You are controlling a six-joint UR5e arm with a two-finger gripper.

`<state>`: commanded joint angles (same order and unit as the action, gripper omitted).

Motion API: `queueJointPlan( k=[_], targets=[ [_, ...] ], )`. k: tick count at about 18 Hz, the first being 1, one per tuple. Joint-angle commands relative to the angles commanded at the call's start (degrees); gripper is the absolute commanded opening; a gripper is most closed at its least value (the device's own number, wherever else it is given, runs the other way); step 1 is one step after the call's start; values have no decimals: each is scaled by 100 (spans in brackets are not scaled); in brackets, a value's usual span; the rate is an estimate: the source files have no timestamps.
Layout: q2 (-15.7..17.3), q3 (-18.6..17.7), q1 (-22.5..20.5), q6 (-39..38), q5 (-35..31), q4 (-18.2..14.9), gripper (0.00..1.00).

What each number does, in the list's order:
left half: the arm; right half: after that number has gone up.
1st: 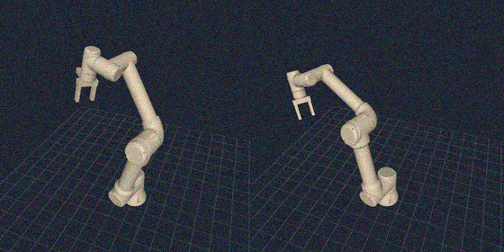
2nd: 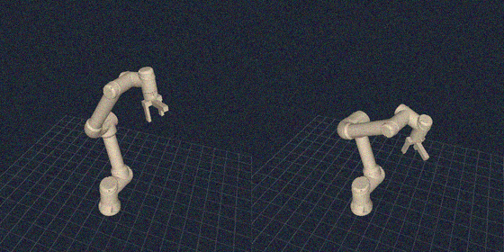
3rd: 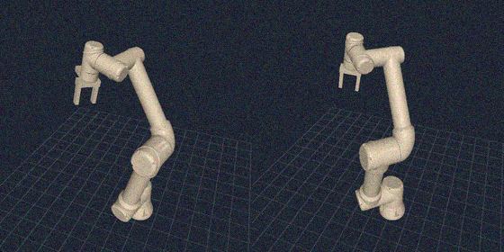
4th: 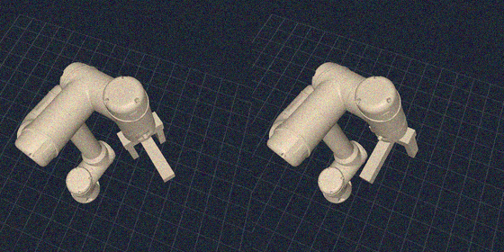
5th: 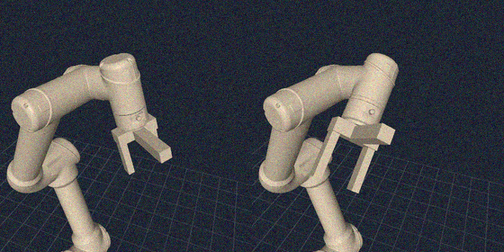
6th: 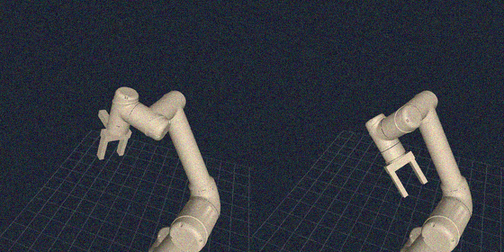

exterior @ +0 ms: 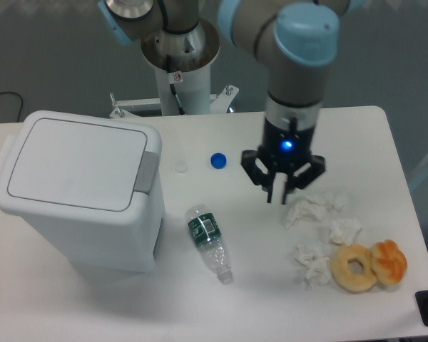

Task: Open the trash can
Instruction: 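Move the gripper over the trash can lid's grey tab, then lower the gripper onto the grey tab of the lid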

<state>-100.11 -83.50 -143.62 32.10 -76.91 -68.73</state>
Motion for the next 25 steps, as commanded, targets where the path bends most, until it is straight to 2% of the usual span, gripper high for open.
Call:
queueJointPlan(
  k=[4,7,12,16,18,25],
  targets=[
    [18,-26,325,-468,325,0,2],
    [211,-79,466,-722,553,-9,4],
    [597,-290,598,-732,748,0,4],
    [800,-588,642,-732,748,17,5],
    [792,-677,669,-732,739,52,6],
    [677,-659,721,-732,748,70,7]
  ],
)
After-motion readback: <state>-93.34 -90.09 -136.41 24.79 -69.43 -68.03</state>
